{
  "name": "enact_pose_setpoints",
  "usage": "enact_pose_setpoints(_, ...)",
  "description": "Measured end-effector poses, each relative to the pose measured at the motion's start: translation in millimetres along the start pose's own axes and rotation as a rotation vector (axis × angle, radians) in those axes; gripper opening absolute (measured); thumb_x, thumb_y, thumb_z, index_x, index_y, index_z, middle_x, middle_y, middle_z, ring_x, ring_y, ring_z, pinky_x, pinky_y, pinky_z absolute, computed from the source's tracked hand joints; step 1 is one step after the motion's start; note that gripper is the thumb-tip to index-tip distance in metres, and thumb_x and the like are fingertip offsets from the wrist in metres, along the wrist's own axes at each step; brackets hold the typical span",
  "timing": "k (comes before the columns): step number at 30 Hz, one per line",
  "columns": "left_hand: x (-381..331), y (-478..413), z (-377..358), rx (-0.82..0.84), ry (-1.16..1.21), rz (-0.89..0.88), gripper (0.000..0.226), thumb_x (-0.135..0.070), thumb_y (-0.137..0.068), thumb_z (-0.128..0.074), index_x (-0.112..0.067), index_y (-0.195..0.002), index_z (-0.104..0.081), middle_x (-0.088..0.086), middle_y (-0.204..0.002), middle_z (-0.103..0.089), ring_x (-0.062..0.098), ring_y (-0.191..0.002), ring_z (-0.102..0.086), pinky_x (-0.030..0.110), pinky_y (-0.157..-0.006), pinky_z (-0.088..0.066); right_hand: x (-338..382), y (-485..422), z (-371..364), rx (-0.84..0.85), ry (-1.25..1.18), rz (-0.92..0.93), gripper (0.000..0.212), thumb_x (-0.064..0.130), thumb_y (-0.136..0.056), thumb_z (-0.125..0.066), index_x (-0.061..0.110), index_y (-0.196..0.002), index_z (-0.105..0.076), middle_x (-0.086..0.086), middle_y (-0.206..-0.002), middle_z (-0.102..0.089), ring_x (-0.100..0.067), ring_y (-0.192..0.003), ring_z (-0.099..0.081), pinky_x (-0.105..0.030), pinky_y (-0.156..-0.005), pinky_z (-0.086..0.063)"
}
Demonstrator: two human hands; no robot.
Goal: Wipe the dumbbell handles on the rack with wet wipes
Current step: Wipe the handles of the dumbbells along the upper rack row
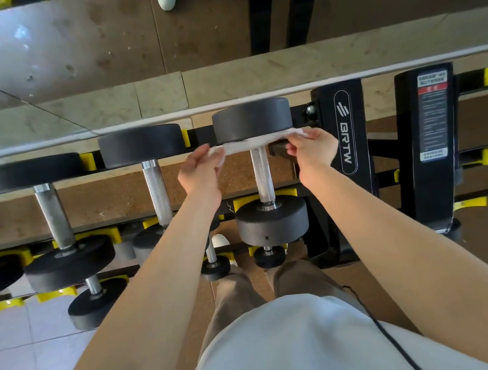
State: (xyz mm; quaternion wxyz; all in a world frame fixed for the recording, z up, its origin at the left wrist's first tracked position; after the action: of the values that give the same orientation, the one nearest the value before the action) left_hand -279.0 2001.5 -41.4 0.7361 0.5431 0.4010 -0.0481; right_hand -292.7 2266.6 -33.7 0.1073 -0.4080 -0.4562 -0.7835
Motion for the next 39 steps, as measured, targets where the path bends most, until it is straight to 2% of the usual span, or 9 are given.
enact_pose_setpoints(4, 4.2, 8.2, -25.6, 0.035, -0.241, -0.119, 0.019, -0.019, -0.082, -0.084, -0.026, -0.091, -0.07, -0.007, -0.094, -0.07, 0.012, -0.089, -0.07, 0.026, -0.082, -0.059, -11.1, -12.1, 19.6, -0.085, 0.043, -0.046, 0.015, 0.011, -0.088, -0.074, 0.006, -0.102, -0.069, -0.007, -0.083, -0.073, -0.007, -0.058, -0.065, -0.019, -0.059, -0.055)
enact_pose_setpoints(10, 12.9, -17.6, 24.3, -0.204, -0.272, -0.048, 0.014, -0.025, -0.086, -0.08, -0.025, -0.096, -0.069, -0.004, -0.099, -0.072, 0.011, -0.09, -0.071, 0.027, -0.081, -0.061, -7.2, 13.4, -24.8, 0.3, 0.212, 0.019, 0.016, 0.012, -0.086, -0.077, 0.01, -0.096, -0.066, -0.008, -0.085, -0.074, -0.011, -0.064, -0.067, -0.023, -0.063, -0.058)
enact_pose_setpoints(13, 14.6, -16.8, 15.0, -0.071, -0.386, -0.043, 0.017, -0.026, -0.087, -0.079, -0.024, -0.102, -0.07, -0.001, -0.099, -0.072, 0.012, -0.085, -0.073, 0.018, -0.066, -0.057, -7.4, 4.7, -6.7, 0.175, 0.155, 0.001, 0.015, 0.01, -0.086, -0.077, 0.009, -0.097, -0.066, -0.008, -0.087, -0.074, -0.01, -0.062, -0.067, -0.023, -0.062, -0.059)
enact_pose_setpoints(17, 17.6, 2.3, -15.9, 0.217, -0.48, -0.113, 0.016, -0.019, -0.086, -0.08, -0.023, -0.097, -0.069, -0.003, -0.099, -0.07, 0.012, -0.085, -0.072, 0.017, -0.068, -0.057, -16.5, -14.4, 33.1, -0.015, 0.169, -0.048, 0.013, 0.008, -0.088, -0.071, 0.01, -0.1, -0.066, -0.009, -0.09, -0.073, -0.009, -0.059, -0.064, -0.02, -0.056, -0.055)
enact_pose_setpoints(23, 21.0, -17.2, 30.0, 0.109, -0.604, -0.123, 0.015, -0.019, -0.086, -0.079, -0.023, -0.099, -0.073, -0.005, -0.103, -0.072, 0.009, -0.09, -0.07, 0.022, -0.073, -0.058, -27.4, 3.4, 10.1, 0.412, 0.402, 0.01, 0.021, 0.0, -0.083, -0.07, 0.011, -0.099, -0.074, -0.005, -0.077, -0.068, -0.009, -0.057, -0.058, -0.019, -0.05, -0.045)
enact_pose_setpoints(31, 14.5, -1.6, 4.3, 0.252, -0.719, -0.179, 0.017, -0.012, -0.086, -0.078, -0.027, -0.091, -0.071, -0.005, -0.102, -0.067, 0.009, -0.093, -0.064, 0.021, -0.076, -0.056, -30.5, -8.9, 36.6, 0.254, 0.608, 0.09, 0.019, 0.008, -0.09, -0.063, 0.012, -0.103, -0.076, -0.007, -0.078, -0.071, -0.013, -0.067, -0.066, -0.025, -0.063, -0.057)
enact_pose_setpoints(33, 12.5, -5.5, 19.0, 0.161, -0.754, -0.183, 0.017, -0.012, -0.087, -0.076, -0.027, -0.091, -0.071, -0.008, -0.101, -0.066, 0.006, -0.091, -0.061, 0.017, -0.069, -0.049, -29.7, 2.1, 21.1, 0.343, 0.639, 0.119, 0.016, 0.007, -0.088, -0.063, 0.012, -0.095, -0.077, -0.009, -0.078, -0.072, -0.016, -0.071, -0.068, -0.03, -0.07, -0.06)
enact_pose_setpoints(36, 2.1, -12.6, 43.9, -0.012, -0.791, -0.242, 0.017, -0.013, -0.088, -0.074, -0.03, -0.089, -0.07, -0.008, -0.101, -0.067, 0.006, -0.09, -0.061, 0.016, -0.066, -0.047, -30.4, 22.4, 0.6, 0.511, 0.627, 0.135, 0.014, 0.011, -0.087, -0.066, 0.009, -0.095, -0.077, -0.005, -0.074, -0.071, -0.01, -0.067, -0.066, -0.024, -0.063, -0.055)
enact_pose_setpoints(39, 3.5, -6.3, 30.8, 0.035, -0.831, -0.296, 0.015, -0.013, -0.089, -0.072, -0.028, -0.092, -0.071, -0.01, -0.1, -0.066, 0.003, -0.089, -0.059, 0.016, -0.071, -0.049, -27.9, 20.6, 10.8, 0.484, 0.669, 0.16, 0.012, 0.016, -0.086, -0.067, 0.012, -0.089, -0.079, -0.006, -0.075, -0.071, -0.012, -0.069, -0.066, -0.028, -0.063, -0.056)
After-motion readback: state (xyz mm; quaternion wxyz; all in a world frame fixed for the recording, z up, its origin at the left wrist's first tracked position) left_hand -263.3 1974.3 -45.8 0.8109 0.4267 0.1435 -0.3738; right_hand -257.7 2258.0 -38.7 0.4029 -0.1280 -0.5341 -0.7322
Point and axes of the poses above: each hand's wrist, its own y-axis away from the middle knuckle, its own z-axis out of the back of the hand, x = y × z, the point moved 8 cm from there along -y, towards the middle knuckle
